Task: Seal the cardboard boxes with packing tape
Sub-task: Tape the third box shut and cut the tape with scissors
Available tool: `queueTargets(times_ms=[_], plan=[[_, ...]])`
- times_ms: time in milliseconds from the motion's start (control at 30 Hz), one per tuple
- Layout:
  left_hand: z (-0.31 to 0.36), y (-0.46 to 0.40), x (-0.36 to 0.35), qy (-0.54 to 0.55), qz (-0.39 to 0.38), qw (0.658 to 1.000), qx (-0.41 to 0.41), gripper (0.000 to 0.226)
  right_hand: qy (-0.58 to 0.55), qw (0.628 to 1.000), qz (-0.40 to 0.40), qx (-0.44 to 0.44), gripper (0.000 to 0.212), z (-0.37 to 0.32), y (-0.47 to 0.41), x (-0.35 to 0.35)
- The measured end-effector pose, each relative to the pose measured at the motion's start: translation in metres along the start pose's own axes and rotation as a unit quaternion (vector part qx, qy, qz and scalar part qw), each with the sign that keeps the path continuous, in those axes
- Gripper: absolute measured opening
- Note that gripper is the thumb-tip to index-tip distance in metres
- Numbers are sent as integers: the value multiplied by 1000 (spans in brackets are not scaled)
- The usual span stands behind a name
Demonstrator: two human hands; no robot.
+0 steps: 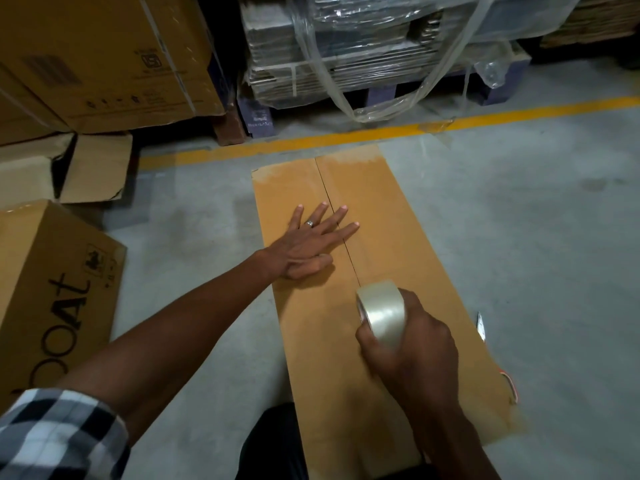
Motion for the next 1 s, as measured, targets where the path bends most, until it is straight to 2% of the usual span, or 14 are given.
queueTargets(times_ms=[100, 200, 467, 700, 867, 1000], plan=[[25, 17, -11, -30, 8, 999, -24, 79, 13, 1000, 10, 18, 61, 1, -4, -1], [41, 28, -21, -49, 13, 999, -14, 80, -6, 999, 19, 36, 63, 7, 0, -7], [50, 32, -19, -37, -18, 999, 30, 74, -143, 986, 39, 74, 67, 27, 23, -19], [54, 35, -20, -38, -26, 998, 35, 75, -85, 994, 31, 55, 74, 25, 19, -3], [55, 35, -17, -18, -30, 999, 30, 75, 13, 1000, -2, 20, 50, 35, 45, 12], [58, 36, -15, -2, -28, 999, 45, 74, 57, 998, -2, 6, 48, 52, 66, 26]])
Point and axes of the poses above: each hand's wrist, its own y-axis away from the middle knuckle, its own x-axis out of the back of the hand, z = x × y, the point moved 7 cm from there along -y, towards the middle knuckle, and after that the axes turned 3 degrees about x, right-handed, at the moved point
